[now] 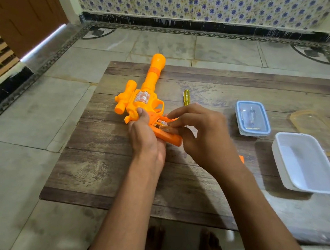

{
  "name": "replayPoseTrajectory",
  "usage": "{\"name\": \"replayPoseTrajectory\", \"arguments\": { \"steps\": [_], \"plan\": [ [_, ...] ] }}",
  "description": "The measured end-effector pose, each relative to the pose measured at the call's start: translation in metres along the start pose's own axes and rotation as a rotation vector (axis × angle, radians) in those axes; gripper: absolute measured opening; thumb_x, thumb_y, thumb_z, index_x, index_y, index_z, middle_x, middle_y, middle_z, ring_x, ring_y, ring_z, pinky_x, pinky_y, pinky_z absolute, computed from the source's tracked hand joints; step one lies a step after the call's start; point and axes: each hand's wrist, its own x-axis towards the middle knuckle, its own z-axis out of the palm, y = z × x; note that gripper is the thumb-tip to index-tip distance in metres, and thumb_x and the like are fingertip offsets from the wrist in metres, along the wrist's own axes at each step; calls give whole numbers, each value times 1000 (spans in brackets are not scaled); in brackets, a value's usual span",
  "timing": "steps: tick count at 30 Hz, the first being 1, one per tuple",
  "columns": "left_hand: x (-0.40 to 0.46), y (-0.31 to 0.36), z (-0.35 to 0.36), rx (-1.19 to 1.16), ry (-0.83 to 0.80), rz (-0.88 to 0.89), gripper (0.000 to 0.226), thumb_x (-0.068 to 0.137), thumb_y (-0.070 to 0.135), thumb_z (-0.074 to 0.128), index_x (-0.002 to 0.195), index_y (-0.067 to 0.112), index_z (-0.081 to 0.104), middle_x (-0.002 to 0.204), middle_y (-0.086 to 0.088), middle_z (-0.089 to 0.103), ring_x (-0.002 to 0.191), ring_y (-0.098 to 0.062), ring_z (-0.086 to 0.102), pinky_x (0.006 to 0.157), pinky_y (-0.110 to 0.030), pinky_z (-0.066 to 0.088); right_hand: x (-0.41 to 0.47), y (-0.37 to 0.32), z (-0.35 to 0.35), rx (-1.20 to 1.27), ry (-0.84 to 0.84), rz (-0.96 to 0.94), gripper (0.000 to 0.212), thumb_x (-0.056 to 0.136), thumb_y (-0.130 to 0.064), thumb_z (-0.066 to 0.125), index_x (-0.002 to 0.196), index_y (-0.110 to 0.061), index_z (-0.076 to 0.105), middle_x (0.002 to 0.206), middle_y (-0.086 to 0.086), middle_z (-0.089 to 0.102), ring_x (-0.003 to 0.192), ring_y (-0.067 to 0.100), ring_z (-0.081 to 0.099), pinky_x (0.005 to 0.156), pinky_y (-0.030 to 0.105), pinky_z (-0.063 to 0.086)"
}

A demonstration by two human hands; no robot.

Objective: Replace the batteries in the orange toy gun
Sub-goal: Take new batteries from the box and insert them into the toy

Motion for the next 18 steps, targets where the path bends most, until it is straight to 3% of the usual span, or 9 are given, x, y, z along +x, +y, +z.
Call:
{"name": "replayPoseTrajectory", "arguments": {
  "steps": [4, 8, 12, 18],
  "plan": [
    [3, -1, -2, 3, 20, 14, 48, 107, 41, 44, 136, 4, 53, 123, -29, 66, 103, -44, 69, 91, -66, 55, 4, -7, -3, 117, -29, 312, 10, 74, -4, 86, 80, -12, 84, 99, -4, 74, 93, 4, 66, 81, 8, 46],
    [3, -3, -2, 55, 69, 25, 51, 107, 41, 45, 134, -1, 53, 124, -37, 63, 108, -53, 66, 88, -69, 54, 8, -8, -7, 242, -43, 619, 15, 68, -15, 94, 79, -18, 84, 103, -5, 73, 101, 4, 67, 84, 23, 49],
    [-1, -3, -2, 46, 71, 36, 49, 107, 40, 46, 135, 0, 53, 124, -36, 63, 104, -49, 69, 86, -66, 56, 10, -12, -9, 363, -38, 774, 15, 66, -12, 95, 74, -12, 83, 89, 0, 76, 95, 12, 72, 87, 35, 58],
    [-8, 2, -3, 28, 114, 58, 46, 107, 37, 47, 135, 1, 53, 109, -29, 67, 74, -28, 72, 62, -41, 63, 12, -16, -7, 446, -43, 852, 15, 62, -1, 93, 67, -8, 81, 78, 8, 77, 92, 17, 74, 93, 48, 59]
  ]
}}
